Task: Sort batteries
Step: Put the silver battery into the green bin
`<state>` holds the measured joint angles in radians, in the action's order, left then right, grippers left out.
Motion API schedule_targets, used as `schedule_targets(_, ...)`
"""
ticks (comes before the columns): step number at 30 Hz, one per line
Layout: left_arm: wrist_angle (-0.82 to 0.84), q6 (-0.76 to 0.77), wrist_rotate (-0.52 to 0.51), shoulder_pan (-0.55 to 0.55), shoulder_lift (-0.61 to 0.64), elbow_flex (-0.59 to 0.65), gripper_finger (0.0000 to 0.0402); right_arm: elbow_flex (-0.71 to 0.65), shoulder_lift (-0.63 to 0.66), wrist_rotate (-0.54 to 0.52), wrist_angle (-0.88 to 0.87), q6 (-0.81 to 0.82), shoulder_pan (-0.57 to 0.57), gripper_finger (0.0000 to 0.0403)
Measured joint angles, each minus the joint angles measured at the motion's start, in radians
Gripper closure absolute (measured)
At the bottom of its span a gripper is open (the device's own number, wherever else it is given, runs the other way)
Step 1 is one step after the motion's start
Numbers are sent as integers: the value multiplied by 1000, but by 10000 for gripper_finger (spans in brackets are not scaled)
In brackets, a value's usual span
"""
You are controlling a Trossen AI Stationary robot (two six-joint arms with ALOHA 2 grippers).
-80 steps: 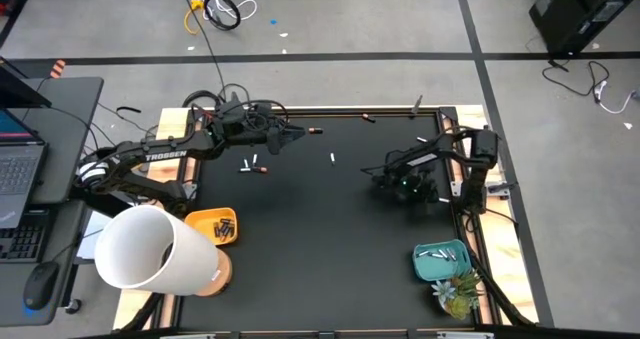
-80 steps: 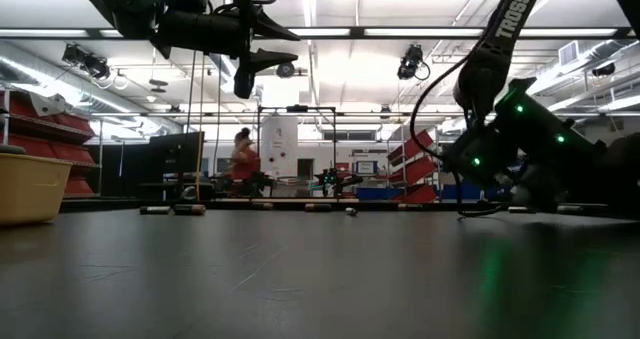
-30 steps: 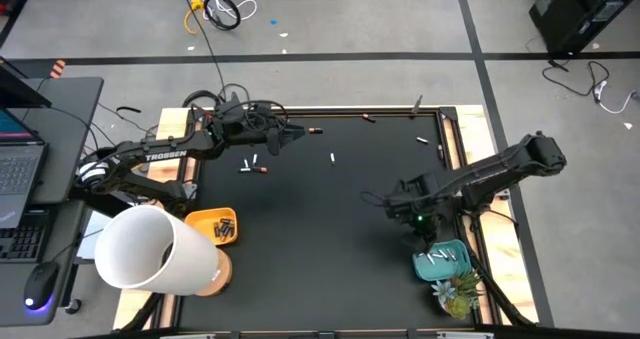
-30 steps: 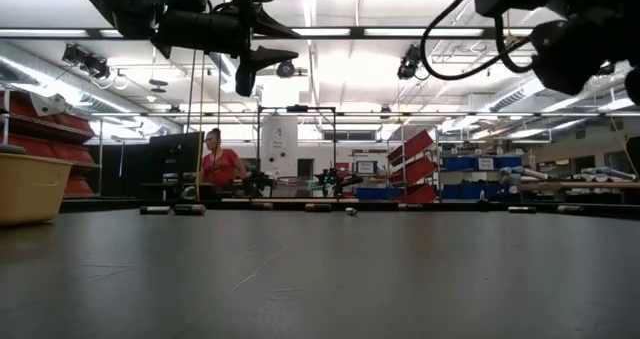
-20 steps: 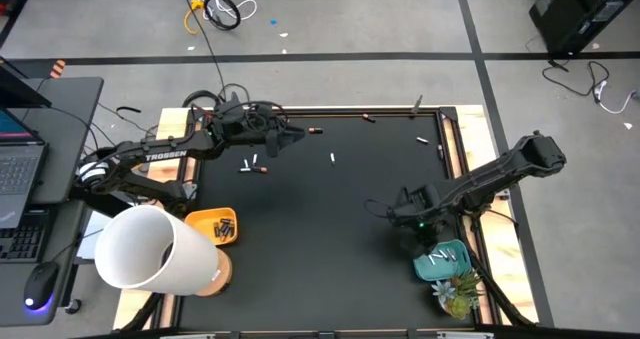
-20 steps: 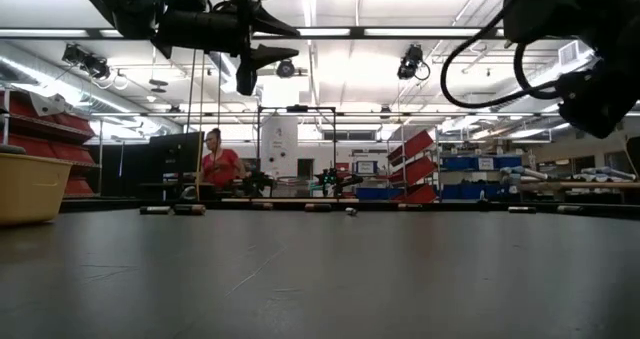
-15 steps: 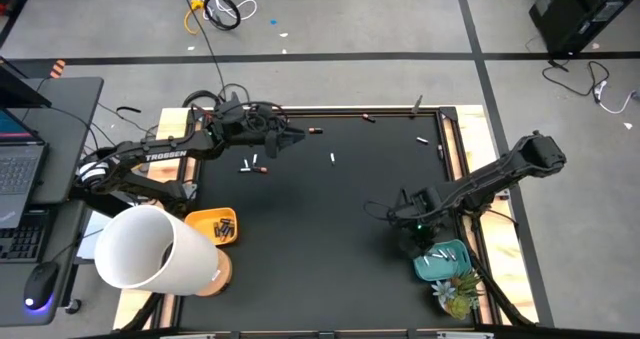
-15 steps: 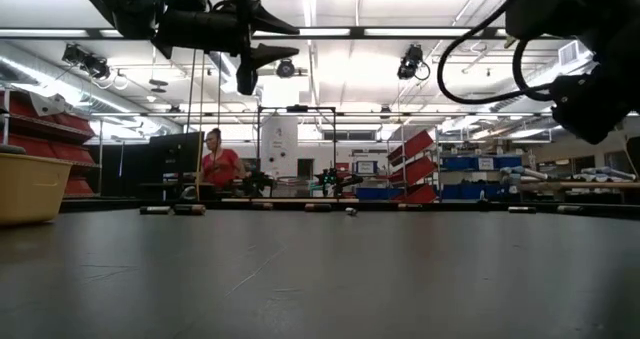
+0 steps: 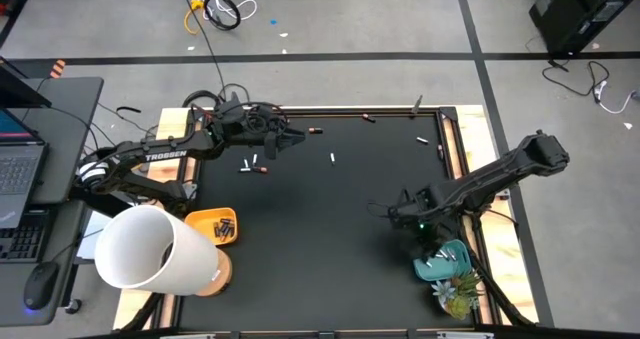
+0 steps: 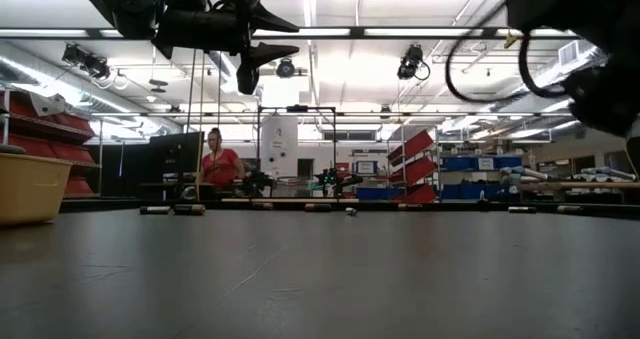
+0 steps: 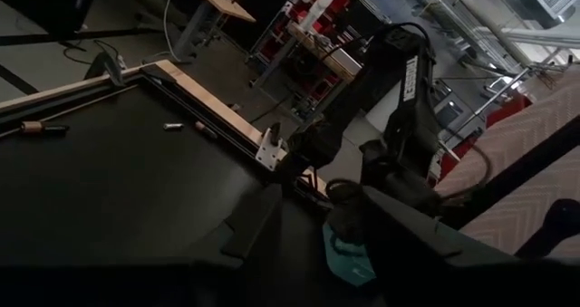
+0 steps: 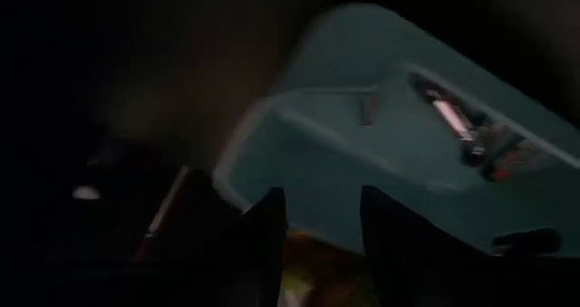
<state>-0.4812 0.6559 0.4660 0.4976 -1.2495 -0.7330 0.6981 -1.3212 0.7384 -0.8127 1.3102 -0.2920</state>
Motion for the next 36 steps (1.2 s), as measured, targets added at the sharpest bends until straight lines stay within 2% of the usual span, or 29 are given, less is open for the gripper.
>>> schedule_targets(3,0,2,0,0,0,0,241,47,45,-52,-2,-1,41,278)
schedule_targets(7,1,25,-1,0,0,0,241,109,120,-186,-16,-22,124,281)
schedule_targets(13,10,32,-33,0,0,0,241,144,210,-410,-20,-150,299,282)
schedule_targets(15,18,31,-50,0,0,0,241,145,218,-454,-30,-191,372,282)
schedule_targets(21,92,34,-101,0,0,0,241,145,209,-509,-64,-355,586,283)
schedule_targets(25,107,57,-141,0,0,0,241,151,192,-481,-68,-466,716,283)
schedule_targets(31,87,68,-234,0,0,0,241,211,144,-458,-104,-678,852,283)
schedule_targets(36,59,162,-333,0,0,0,241,273,77,-477,-181,-893,954,283)
